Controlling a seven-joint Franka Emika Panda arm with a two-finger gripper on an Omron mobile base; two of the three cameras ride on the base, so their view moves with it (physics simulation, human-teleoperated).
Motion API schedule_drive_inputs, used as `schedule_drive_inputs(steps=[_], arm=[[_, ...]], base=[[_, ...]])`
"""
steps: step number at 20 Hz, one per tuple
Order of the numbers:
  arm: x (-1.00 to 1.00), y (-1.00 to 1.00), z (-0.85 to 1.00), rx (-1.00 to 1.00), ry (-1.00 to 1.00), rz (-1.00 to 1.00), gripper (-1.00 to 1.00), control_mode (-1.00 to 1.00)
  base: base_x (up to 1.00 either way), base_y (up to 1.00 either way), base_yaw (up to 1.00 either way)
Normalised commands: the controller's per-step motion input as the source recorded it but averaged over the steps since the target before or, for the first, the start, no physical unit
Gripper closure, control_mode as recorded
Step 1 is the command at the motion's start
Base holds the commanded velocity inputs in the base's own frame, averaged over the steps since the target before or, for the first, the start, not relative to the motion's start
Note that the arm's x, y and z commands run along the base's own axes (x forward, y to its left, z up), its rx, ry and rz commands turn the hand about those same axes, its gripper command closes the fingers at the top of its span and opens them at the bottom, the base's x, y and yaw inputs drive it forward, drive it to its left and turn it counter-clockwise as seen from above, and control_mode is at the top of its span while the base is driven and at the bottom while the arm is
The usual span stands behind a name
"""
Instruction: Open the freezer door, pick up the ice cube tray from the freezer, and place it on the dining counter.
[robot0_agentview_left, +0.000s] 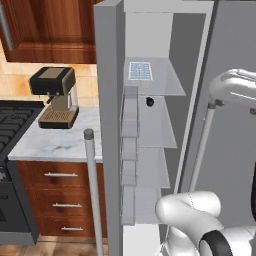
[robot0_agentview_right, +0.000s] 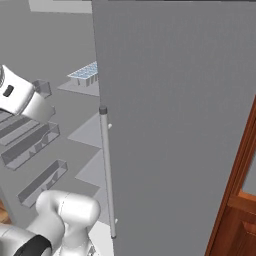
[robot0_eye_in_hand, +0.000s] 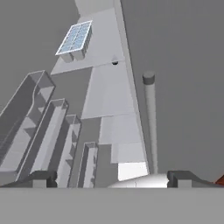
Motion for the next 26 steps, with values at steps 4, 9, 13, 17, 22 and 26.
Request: schedule_drive_inputs(steps=[4,9,13,17,22,26], arm=[[-0.19,0.06,0.06,0.39,0.00,-0.21,-1.00,-1.00],[0.07,0.14,0.00,0.36,-0.06,-0.40,-1.00,-1.00],[0.16,0.13,-0.22,0.35,-0.06,-0.45,-1.00,-1.00],[0.13,0.09,-0.51,0.39,-0.04,-0.43,-1.00,-1.00],[0.57,-0.05,-0.17,0.34,-0.01,-0.14,-1.00,-1.00],[0.81,0.02,0.00,0.14,0.03,0.03,-1.00,-1.00]], base=[[0.00,0.00,0.00],[0.00,0.00,0.00],[0.00,0.00,0.00],[0.00,0.00,0.00],[0.00,0.00,0.00],[0.00,0.00,0.00]])
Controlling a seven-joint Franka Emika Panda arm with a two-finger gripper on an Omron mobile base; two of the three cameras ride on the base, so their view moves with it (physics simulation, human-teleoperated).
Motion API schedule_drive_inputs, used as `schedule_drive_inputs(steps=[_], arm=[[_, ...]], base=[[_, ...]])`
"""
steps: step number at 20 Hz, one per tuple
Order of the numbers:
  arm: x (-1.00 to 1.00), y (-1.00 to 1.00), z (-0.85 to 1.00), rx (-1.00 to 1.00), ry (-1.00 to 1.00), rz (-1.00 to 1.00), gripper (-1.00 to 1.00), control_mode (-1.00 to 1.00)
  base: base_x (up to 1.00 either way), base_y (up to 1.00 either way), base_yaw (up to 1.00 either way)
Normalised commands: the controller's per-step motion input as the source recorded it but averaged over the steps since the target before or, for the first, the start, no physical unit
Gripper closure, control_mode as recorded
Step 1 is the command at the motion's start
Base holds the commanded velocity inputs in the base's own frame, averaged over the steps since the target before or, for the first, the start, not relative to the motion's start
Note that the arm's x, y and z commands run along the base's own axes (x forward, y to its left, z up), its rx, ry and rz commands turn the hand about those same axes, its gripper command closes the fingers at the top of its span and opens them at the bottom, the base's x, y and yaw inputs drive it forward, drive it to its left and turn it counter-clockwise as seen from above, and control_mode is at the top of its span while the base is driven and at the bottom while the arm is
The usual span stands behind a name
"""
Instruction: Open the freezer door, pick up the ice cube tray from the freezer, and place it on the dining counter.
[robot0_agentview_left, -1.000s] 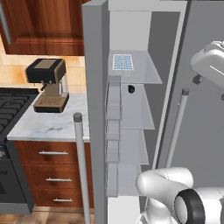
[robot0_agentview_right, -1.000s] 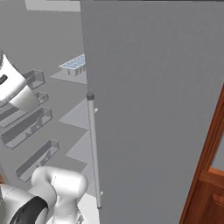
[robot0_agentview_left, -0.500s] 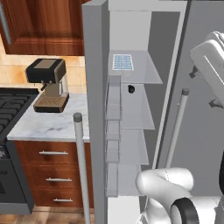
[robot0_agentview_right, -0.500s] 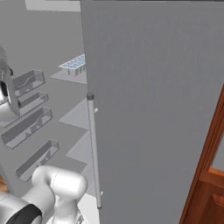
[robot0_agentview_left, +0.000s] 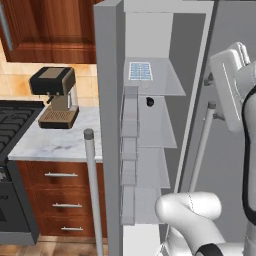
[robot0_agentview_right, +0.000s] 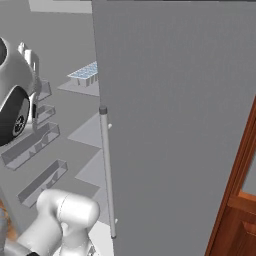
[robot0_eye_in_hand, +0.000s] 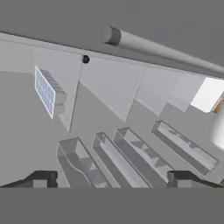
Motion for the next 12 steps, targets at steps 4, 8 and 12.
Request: schedule_drive_inputs(steps=[4,8,12], arm=[[0.82,0.39,0.00,0.00,0.01,0.00,-1.00,-1.00],[0.71,0.23,0.00,0.00,0.06,0.00,-1.00,-1.00],[0.75,0.06,0.00,0.02,0.04,0.00,-1.00,-1.00]], base=[[0.00,0.00,0.00],[0.00,0.00,0.00],[0.00,0.00,0.00]])
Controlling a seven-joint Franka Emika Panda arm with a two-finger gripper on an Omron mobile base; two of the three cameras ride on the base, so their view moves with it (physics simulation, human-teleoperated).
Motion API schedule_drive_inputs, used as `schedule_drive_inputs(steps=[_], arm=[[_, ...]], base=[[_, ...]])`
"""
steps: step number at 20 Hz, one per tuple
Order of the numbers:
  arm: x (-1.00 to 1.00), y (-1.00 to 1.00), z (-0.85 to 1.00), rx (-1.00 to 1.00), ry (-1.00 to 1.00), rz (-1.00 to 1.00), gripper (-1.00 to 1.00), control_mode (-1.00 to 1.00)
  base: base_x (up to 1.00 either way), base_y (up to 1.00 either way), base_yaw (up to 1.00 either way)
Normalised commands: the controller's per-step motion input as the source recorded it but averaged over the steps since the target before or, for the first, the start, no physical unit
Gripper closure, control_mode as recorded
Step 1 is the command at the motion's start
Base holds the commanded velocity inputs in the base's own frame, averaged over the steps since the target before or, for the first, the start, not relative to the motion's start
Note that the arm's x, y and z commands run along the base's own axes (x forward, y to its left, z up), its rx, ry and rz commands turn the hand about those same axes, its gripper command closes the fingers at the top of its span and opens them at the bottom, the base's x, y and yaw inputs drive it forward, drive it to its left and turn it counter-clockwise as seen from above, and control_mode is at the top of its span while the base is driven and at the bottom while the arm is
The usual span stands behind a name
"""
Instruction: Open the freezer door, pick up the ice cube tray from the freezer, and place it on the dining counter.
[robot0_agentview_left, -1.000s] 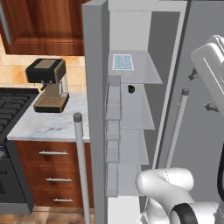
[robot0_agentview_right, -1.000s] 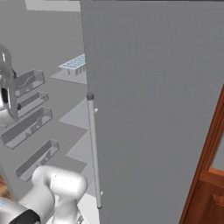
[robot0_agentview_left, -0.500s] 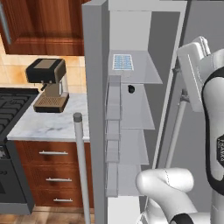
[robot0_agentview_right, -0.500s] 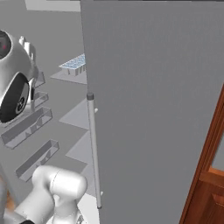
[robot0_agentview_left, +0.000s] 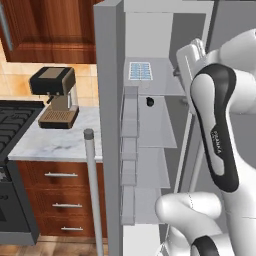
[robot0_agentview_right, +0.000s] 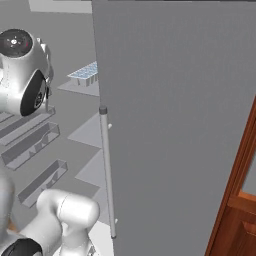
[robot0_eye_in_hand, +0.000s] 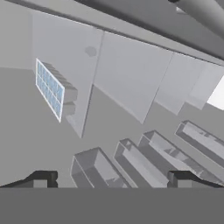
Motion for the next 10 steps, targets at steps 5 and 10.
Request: schedule_drive_inputs(steps=[5,10], arm=[[0.77,0.00,0.00,0.01,0.04,0.00,-1.00,-1.00],[0.73,0.00,-0.02,0.00,0.01,0.00,-1.00,-1.00]], base=[[0.00,0.00,0.00],[0.00,0.00,0.00]])
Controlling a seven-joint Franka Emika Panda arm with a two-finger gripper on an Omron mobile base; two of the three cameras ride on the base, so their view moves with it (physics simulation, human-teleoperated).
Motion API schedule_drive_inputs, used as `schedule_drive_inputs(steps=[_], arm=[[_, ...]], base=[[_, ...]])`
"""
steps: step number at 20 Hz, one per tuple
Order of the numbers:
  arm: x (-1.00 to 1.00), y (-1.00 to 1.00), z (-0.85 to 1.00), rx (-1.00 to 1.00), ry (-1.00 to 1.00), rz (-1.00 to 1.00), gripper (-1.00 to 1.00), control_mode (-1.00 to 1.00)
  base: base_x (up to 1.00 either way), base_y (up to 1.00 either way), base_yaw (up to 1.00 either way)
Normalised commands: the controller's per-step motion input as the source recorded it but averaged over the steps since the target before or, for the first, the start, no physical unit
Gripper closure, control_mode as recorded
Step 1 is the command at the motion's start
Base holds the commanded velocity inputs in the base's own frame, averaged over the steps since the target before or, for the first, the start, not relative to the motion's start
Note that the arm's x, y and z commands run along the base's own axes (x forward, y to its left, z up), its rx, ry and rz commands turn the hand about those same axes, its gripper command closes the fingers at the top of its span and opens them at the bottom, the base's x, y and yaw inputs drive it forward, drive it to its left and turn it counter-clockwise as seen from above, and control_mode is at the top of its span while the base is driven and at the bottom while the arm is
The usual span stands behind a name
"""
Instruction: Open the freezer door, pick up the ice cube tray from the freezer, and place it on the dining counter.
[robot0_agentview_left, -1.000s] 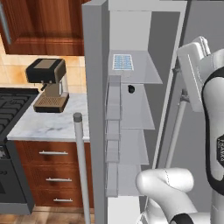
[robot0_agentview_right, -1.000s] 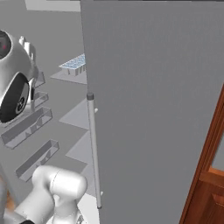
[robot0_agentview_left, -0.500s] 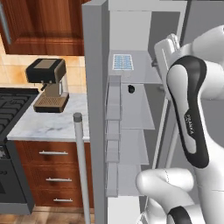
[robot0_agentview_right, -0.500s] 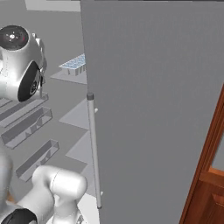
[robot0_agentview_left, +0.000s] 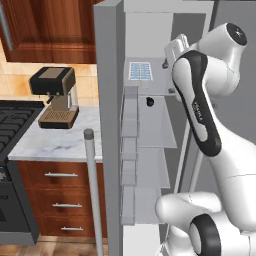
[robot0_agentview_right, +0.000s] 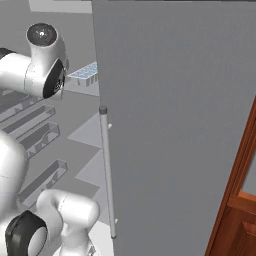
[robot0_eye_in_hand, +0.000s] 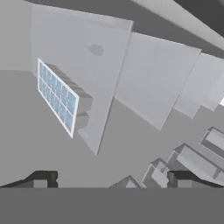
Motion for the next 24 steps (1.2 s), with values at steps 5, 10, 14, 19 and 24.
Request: schedule_drive_inputs(steps=[5,10,14,19,24], arm=[[0.52,0.00,-0.26,0.00,0.00,0.00,-1.00,-1.00],[0.55,0.00,-0.36,0.00,0.00,0.00,-1.00,-1.00],[0.67,0.00,-0.12,0.02,0.00,0.00,-1.00,-1.00],[0.68,-0.02,-0.08,0.02,0.03,0.00,-1.00,-1.00],[0.66,-0.01,-0.01,0.02,0.10,0.00,-1.00,-1.00]], base=[[0.00,0.00,0.00],[0.00,0.00,0.00],[0.00,0.00,0.00],[0.00,0.00,0.00],[0.00,0.00,0.00]])
